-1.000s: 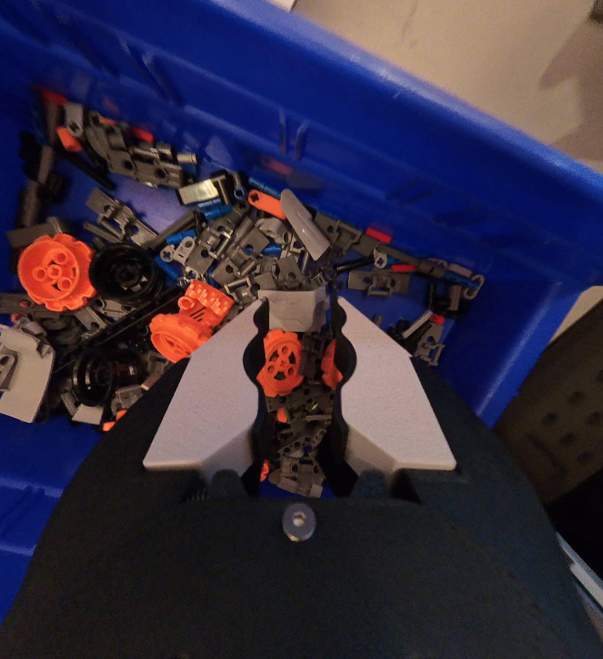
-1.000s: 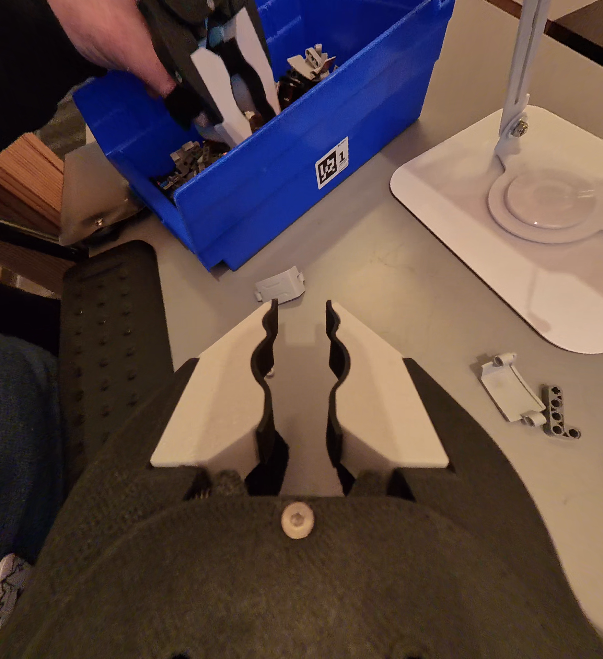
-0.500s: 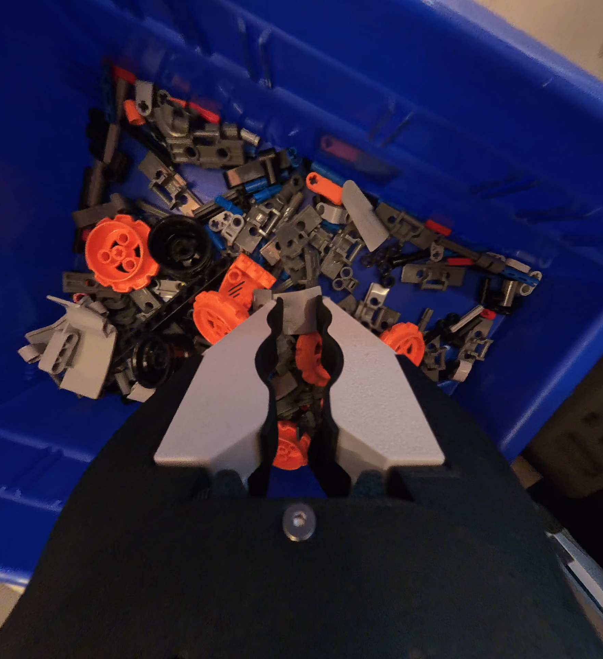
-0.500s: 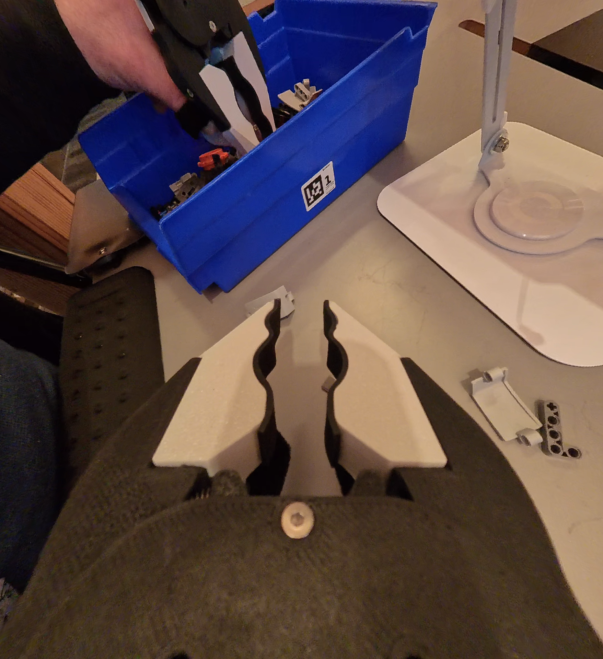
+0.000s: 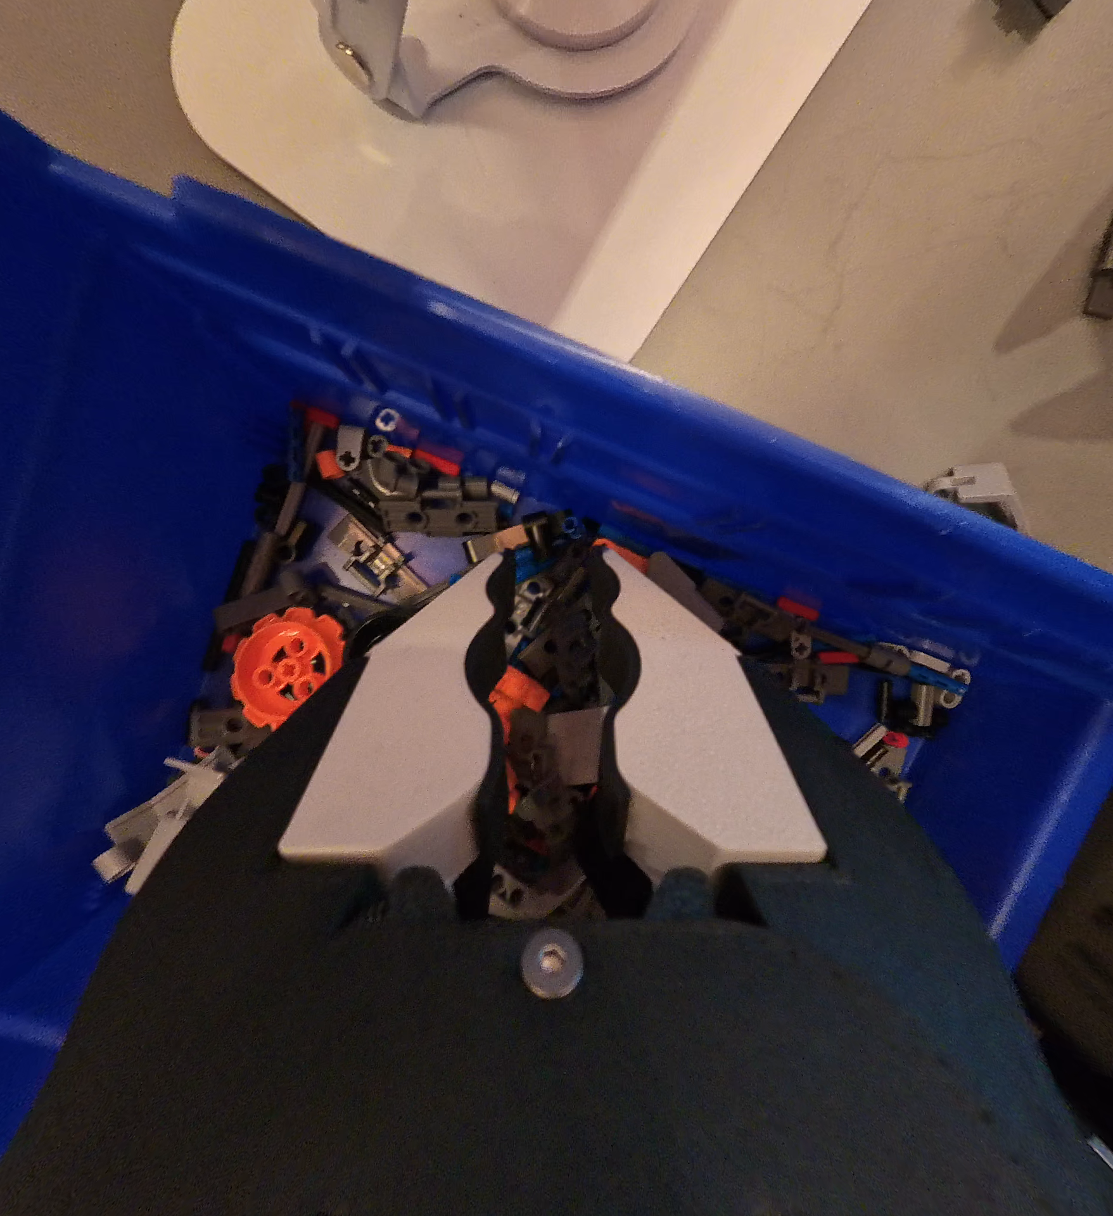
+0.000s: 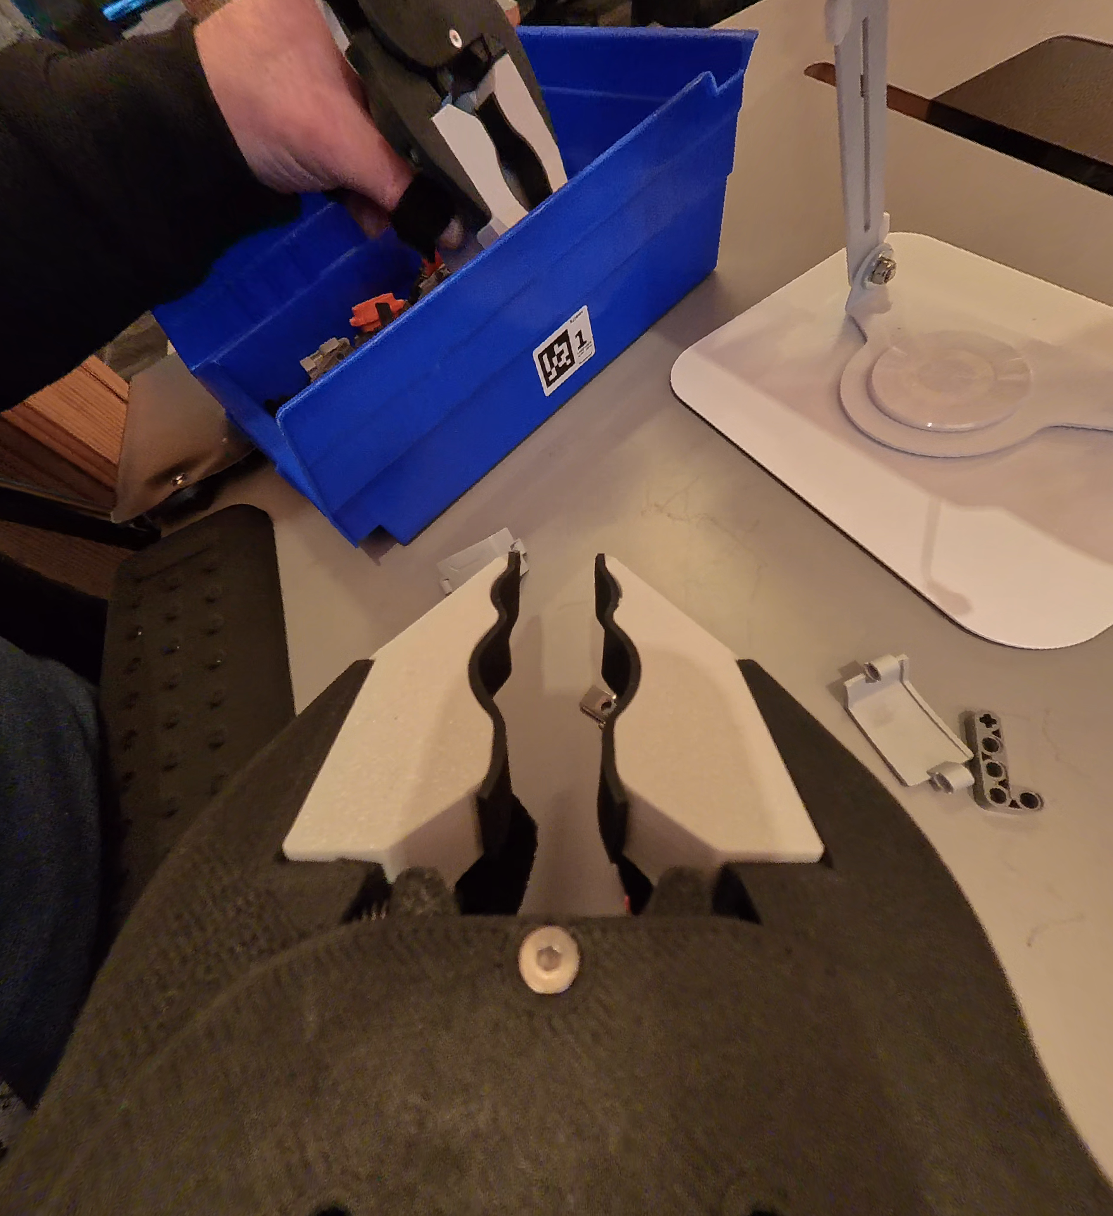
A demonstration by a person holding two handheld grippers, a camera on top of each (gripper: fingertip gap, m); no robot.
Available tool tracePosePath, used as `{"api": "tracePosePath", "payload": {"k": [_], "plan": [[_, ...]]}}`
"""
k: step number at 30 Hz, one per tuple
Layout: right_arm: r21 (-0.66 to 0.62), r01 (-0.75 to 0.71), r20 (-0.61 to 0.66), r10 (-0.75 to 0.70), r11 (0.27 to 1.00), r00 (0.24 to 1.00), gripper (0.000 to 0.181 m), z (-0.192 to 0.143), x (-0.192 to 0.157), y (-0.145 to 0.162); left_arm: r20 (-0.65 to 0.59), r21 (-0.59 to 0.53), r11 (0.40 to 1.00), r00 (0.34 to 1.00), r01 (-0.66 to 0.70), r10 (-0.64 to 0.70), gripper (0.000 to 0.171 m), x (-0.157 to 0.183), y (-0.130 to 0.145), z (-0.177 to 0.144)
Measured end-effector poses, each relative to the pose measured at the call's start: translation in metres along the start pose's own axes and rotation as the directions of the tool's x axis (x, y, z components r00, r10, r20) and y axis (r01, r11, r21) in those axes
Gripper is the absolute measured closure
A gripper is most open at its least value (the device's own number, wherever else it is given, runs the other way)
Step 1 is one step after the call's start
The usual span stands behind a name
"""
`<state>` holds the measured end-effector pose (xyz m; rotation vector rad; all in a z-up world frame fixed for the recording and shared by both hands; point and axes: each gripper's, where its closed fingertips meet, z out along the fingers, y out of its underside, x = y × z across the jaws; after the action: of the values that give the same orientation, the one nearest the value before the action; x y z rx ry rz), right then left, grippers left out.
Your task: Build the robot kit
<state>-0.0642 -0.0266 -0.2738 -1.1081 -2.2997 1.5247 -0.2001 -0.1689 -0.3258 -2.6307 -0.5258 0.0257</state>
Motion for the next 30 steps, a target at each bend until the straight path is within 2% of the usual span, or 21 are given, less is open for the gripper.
{"api": "tracePosePath", "payload": {"k": [11, 14, 19, 22, 26, 30], "plan": [[0.029, -0.006, -0.002, 0.006, 1.0, 1.0, 0.163, 0.001, 0.0, -0.003, -0.003, -0.038, 0.998, 0.999, 0.052, -0.052, 0.171, 0.001, 0.0, 0.015], [0.033, -0.001, -0.001, 0.001, 0.999, 1.0, 0.163, 0.001, 0.0, -0.004, -0.012, -0.059, 0.997, 0.998, 0.059, -0.06, 0.171, 0.002, 0.004, 0.016], [0.037, -0.003, -0.009, 0.003, 0.999, 1.0, 0.163, -0.002, 0.002, -0.004, 0.122, -0.122, 0.992, 0.992, 0.037, -0.023, 0.171, -0.021, 0.018, 0.003], [0.042, -0.011, -0.014, 0.012, 0.999, 1.0, 0.163, -0.004, 0.004, -0.004, 0.167, -0.112, 0.993, 0.986, 0.037, -0.018, 0.171, -0.035, 0.018, -0.014], [0.044, -0.01, -0.021, 0.011, 0.999, 1.0, 0.163, -0.007, 0.005, -0.004, 0.129, -0.091, 0.995, 0.991, 0.038, -0.026, 0.168, -0.04, 0.021, -0.033], [0.039, -0.011, -0.023, 0.012, 0.999, 1.0, 0.162, -0.007, 0.004, -0.003, 0.017, -0.086, 0.996, 1.0, -0.002, 0.004, 0.159, -0.023, 0.025, -0.042]]}}
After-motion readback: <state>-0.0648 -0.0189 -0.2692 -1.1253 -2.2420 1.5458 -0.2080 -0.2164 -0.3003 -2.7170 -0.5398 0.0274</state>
